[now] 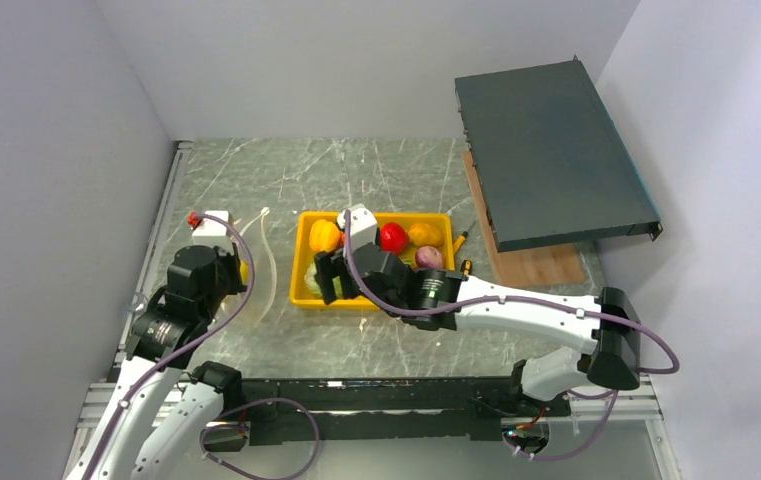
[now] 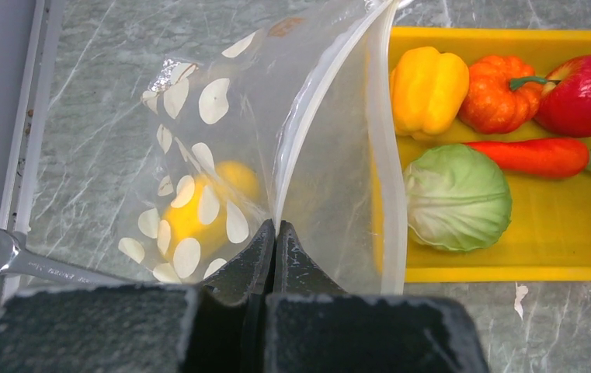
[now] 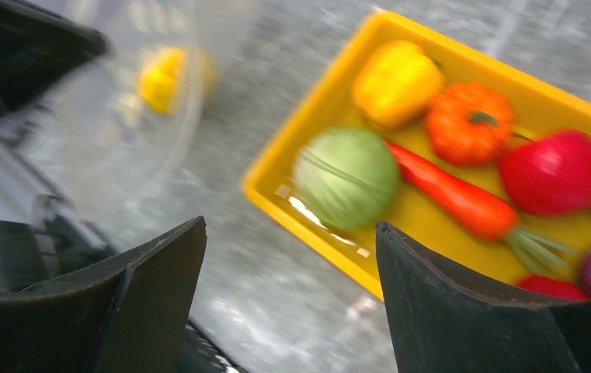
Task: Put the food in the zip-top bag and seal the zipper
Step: Place the fake fruit in the zipper food storage bag, then pick up the fake vegetable from the bin.
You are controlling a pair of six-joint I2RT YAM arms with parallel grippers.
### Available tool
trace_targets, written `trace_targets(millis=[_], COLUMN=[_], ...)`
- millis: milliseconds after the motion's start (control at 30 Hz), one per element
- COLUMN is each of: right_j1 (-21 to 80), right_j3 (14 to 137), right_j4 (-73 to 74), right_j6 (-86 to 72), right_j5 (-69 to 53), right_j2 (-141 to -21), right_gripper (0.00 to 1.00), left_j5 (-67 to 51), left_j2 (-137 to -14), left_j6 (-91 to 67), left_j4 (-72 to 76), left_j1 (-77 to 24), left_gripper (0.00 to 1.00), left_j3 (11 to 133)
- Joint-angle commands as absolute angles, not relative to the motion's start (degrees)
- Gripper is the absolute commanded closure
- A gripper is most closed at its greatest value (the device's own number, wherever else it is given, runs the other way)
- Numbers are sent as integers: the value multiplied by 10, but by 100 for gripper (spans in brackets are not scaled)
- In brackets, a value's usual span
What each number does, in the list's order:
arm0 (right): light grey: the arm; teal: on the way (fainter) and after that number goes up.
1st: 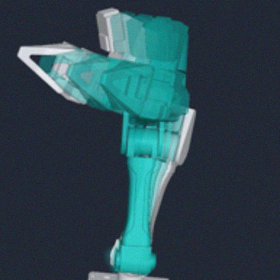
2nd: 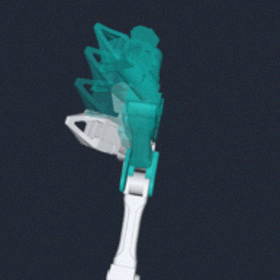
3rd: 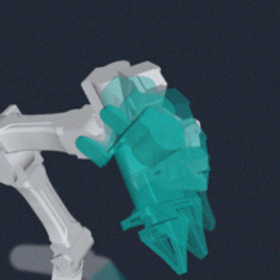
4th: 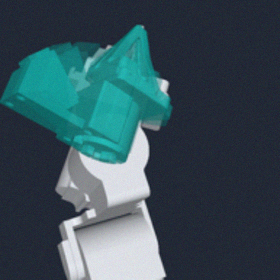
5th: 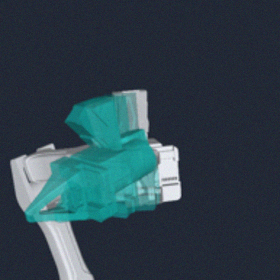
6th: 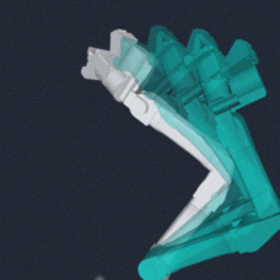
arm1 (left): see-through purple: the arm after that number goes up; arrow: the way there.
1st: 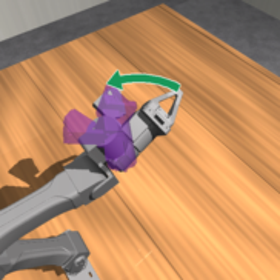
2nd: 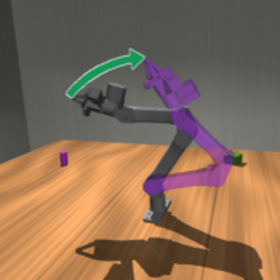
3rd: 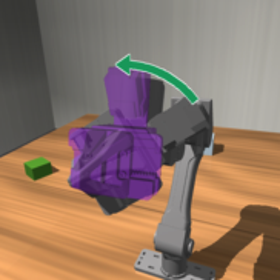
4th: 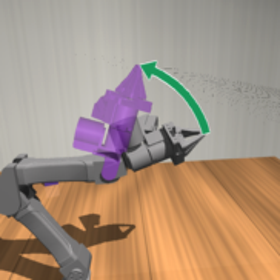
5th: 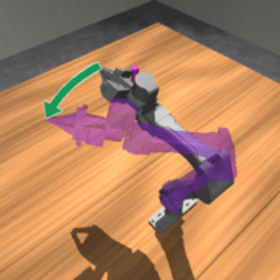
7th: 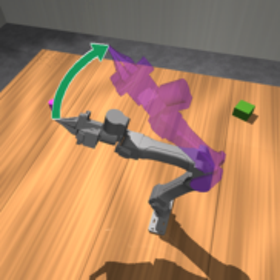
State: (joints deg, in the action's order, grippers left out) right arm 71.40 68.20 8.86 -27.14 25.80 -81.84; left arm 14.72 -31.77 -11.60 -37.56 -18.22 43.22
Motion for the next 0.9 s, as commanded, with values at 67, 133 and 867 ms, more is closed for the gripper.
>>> trace_targets(millis=[67,133,867], right_j1=[694,692,535], right_j3=[678,677,681], right_j4=[343,401,376], right_j6=[-213,-223,-197], right_j5=[409,465,487], right_j2=[-804,-817,-988], right_gripper=[16,14,30], left_j5=[141,132,138], left_j2=[-349,-351,-347], left_j6=[-103,-103,-95], left_j4=[-393,-386,-372], left_j1=[-184,-184,-184], left_gripper=[100,100,100], left_j3=[466,456,437])
